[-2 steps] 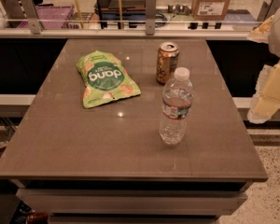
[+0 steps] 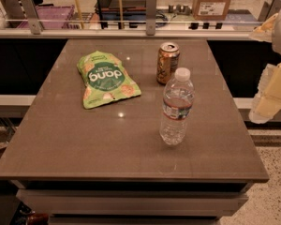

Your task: Knock water bottle over

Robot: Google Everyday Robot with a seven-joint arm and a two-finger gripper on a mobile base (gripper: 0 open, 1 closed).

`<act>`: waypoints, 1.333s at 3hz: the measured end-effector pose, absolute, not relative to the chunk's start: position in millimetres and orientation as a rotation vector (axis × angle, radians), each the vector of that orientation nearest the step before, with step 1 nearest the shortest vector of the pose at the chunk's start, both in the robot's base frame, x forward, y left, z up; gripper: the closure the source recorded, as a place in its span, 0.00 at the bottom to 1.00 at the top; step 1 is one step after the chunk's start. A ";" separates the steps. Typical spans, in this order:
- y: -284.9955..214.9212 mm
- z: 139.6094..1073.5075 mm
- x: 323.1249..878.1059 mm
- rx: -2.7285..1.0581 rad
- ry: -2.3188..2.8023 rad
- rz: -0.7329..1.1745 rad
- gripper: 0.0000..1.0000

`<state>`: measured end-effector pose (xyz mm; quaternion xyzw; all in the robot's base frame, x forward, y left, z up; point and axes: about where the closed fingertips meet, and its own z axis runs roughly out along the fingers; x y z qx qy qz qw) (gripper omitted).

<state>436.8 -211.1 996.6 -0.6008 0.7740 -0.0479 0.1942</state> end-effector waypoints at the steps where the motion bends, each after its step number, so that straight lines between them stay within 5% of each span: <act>1: -210.0 999.7 432.1 -1.663 2.152 -0.069 0.00; 4: -186.2 1001.5 408.6 -1.393 2.026 0.274 0.00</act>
Offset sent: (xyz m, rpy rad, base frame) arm -0.0201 0.0093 0.0083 0.3167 0.0644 0.0321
